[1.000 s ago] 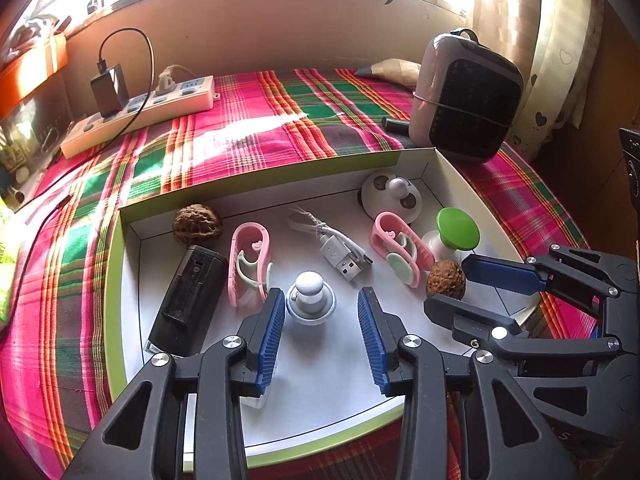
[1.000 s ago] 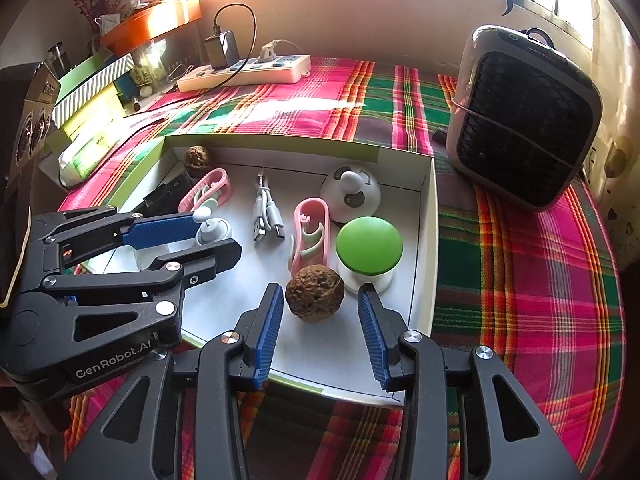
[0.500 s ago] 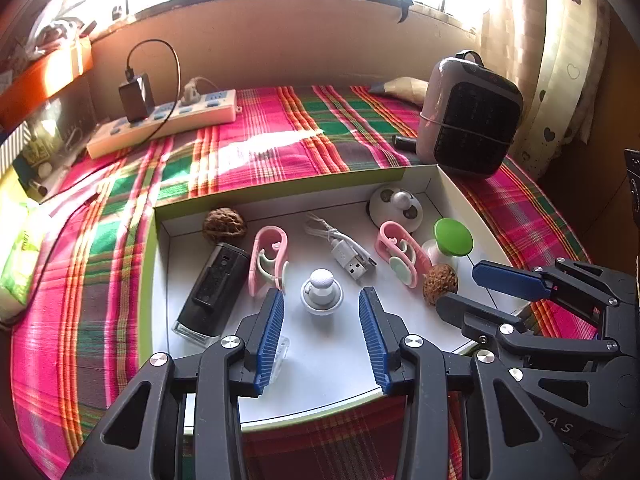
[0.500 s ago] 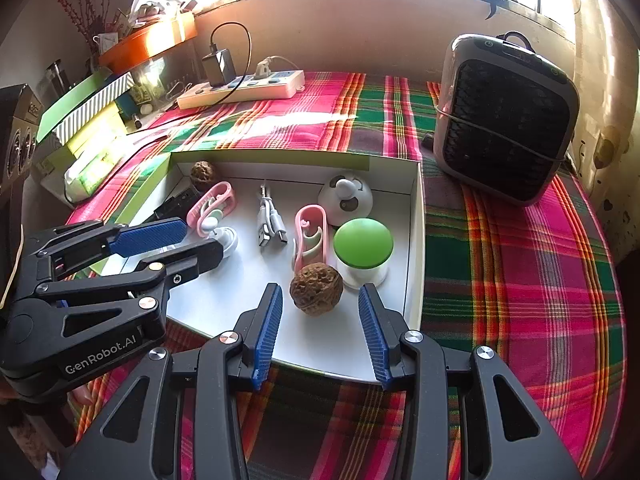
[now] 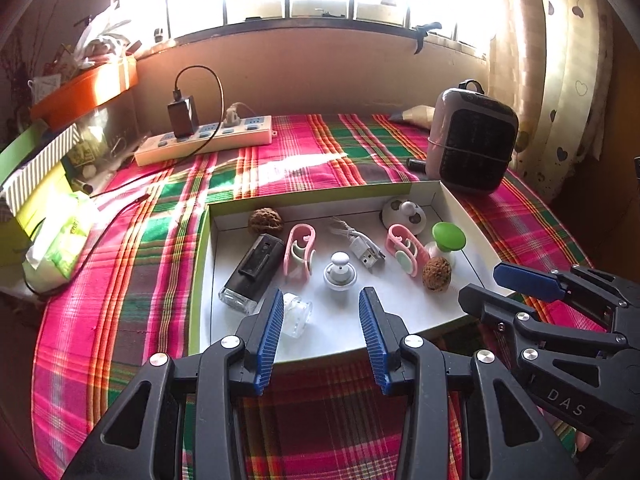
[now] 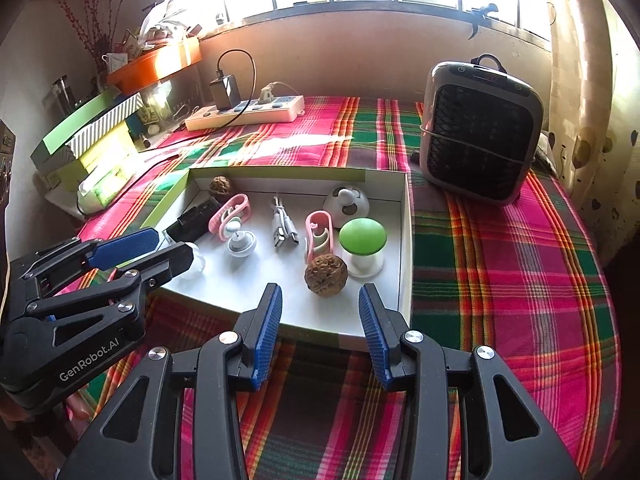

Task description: Organize objects

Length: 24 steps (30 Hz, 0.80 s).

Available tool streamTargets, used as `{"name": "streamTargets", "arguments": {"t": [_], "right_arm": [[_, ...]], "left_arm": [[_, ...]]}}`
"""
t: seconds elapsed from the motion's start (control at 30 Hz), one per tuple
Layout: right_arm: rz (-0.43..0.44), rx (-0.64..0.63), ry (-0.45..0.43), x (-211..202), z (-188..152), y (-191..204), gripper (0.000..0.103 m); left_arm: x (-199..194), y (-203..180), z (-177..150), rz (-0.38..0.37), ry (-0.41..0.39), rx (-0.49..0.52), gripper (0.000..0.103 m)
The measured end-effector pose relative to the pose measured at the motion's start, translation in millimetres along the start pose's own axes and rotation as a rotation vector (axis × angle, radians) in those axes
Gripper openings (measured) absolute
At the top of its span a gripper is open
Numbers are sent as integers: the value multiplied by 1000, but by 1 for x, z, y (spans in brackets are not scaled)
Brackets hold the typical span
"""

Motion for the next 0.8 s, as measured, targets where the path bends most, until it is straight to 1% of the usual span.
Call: {"name": "streamTargets", "arguments": {"t": [0.1, 0.17, 0.27, 0.33, 0.37, 0.4, 0.8], "right_arm": [[-7, -1, -13, -6, -4, 4, 41], [-7, 2, -17, -9, -7, 5, 41], [-9, 10, -29, -14, -12, 6, 42], [-11, 18, -33, -16, -16, 6, 46], [-12, 22, -32, -17, -18, 6, 53], [-13, 24, -31, -17, -20, 6, 54], [-13, 23, -2, -13, -48, 14, 54]], "left_arm": [[-5, 1, -6, -14, 3, -20, 38], [-9, 1, -11, 2, -1, -17, 38], [-14, 3, -18, -4, 1, -34, 38], [-17, 3, -23, 10, -7, -34, 38], [-18, 4, -25, 13, -6, -33, 38], [-19, 4, -28, 13, -5, -36, 38], [-13, 9, -64, 31, 46, -61, 38]]}}
Point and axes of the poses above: each gripper's, at about its wrist camera, not at the fingertips, and x roughly the way its jaws point, y to its left, z to its top, the point moved 4 cm from there along x, roughly the way its jaws point, and after that the axes turned 6 degrees about y, right-handed, at the moved point
